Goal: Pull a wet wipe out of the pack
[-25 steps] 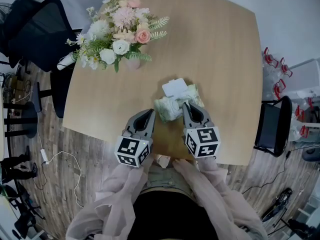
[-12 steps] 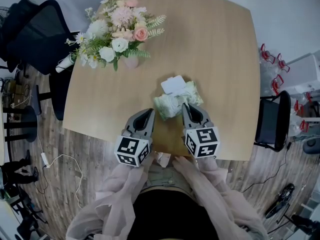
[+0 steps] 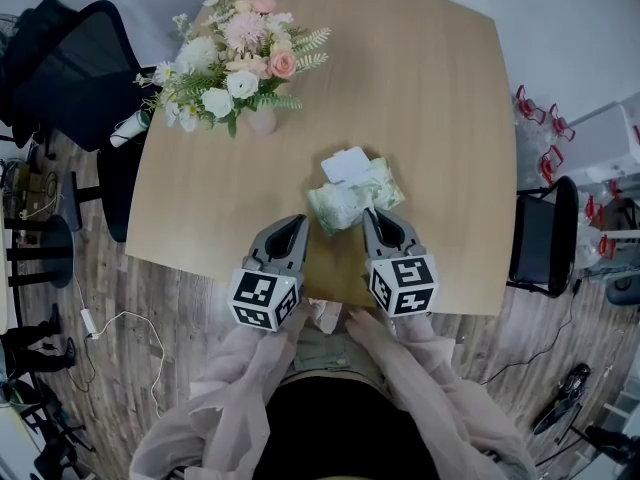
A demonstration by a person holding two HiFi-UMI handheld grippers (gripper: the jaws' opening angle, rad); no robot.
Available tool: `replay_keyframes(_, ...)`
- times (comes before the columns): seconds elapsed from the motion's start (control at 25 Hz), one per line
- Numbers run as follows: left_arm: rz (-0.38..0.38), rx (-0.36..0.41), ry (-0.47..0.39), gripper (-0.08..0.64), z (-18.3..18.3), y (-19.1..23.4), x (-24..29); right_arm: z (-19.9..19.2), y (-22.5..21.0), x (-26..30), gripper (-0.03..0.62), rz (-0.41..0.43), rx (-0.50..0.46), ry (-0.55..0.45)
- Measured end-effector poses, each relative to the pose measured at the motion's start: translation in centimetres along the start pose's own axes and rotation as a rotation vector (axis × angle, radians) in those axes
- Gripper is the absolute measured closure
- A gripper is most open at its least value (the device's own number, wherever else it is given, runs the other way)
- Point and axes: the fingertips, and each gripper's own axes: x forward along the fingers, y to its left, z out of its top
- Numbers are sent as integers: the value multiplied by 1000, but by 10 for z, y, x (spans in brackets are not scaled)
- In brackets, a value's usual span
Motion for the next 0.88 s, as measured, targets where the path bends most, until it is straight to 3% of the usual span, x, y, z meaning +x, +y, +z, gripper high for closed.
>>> replay_keyframes(0.88,-30,9,6,551,-10,-2,-23,-11,11,-21,571,-53,35,-23)
